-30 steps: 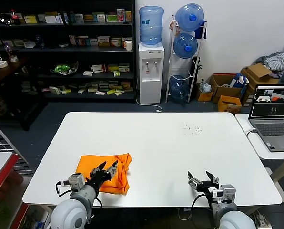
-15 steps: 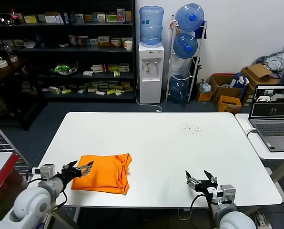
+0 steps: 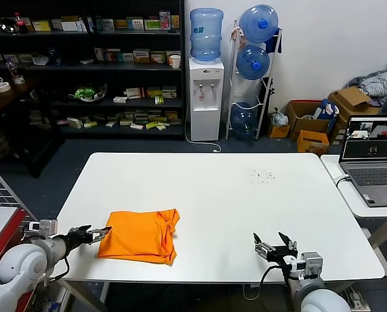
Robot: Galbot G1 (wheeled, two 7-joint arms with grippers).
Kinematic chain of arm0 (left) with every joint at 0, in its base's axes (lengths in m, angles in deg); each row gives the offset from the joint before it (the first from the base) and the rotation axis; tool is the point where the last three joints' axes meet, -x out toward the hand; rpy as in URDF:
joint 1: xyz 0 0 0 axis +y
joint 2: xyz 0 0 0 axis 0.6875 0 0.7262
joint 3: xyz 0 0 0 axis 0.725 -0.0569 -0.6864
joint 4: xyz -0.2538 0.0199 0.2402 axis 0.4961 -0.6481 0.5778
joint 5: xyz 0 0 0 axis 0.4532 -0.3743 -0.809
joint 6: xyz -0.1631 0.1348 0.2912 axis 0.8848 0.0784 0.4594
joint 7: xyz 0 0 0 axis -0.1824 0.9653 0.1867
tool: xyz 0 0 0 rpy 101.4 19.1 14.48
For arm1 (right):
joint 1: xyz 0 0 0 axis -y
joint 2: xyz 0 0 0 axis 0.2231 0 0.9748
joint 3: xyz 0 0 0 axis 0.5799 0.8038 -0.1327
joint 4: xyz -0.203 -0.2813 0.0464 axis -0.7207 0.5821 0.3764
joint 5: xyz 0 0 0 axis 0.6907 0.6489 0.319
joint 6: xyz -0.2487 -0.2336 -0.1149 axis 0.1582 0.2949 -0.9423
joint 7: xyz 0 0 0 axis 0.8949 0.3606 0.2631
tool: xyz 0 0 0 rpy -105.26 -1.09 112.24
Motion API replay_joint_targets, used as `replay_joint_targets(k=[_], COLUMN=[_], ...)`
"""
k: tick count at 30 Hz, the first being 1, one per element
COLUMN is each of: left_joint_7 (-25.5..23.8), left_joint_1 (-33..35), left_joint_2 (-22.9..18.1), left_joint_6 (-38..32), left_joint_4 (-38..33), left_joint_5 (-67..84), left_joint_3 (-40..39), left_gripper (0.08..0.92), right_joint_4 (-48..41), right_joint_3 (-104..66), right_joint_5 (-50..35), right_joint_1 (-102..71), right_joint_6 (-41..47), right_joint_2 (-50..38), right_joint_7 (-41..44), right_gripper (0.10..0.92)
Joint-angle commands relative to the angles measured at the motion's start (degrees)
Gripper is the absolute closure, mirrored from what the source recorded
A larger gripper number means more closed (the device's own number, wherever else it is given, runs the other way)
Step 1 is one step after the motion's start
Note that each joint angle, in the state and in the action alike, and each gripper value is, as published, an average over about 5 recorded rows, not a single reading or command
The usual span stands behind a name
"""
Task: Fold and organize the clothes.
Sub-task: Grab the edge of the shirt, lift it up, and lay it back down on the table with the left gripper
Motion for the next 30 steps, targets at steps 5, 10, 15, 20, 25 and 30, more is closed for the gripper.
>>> replay_joint_targets(k=[5,10,15,20,25,30], left_joint_7=[-2.7,-2.2,-1.6,-1.4,-1.4,-1.1], left_joint_1=[-6.3,-7.4,-7.6,-7.0,-6.0,-5.2], left_joint_2=[1.2,1.1,1.0,1.0,0.9,0.7], left_joint_6=[0.8,1.0,1.4,1.9,2.1,2.1], left_joint_4=[5.3,5.4,5.4,5.1,4.4,3.1], left_joint_5=[1.2,0.9,0.9,1.0,1.5,2.8], left_joint_3=[-6.3,-7.9,-8.4,-8.1,-7.5,-6.2], left_gripper=[0.177,0.177,0.228,0.372,0.511,0.658], right_joint_4=[0.5,0.6,0.8,0.7,0.6,0.4], right_joint_3=[-0.9,-1.3,-1.5,-1.4,-1.3,-1.3], right_joint_5=[-0.1,-0.2,-0.4,-0.5,-0.5,-0.4], right_joint_1=[-1.1,-1.4,-1.5,-1.4,-1.2,-1.4], right_joint_6=[0.0,-0.1,0.0,0.0,0.0,-0.1], right_joint_2=[-0.2,-0.2,-0.3,-0.4,-0.2,-0.2], right_joint_7=[-0.1,-0.1,-0.1,-0.2,-0.3,-0.3], right_gripper=[0.203,0.203,0.203,0.203,0.203,0.203])
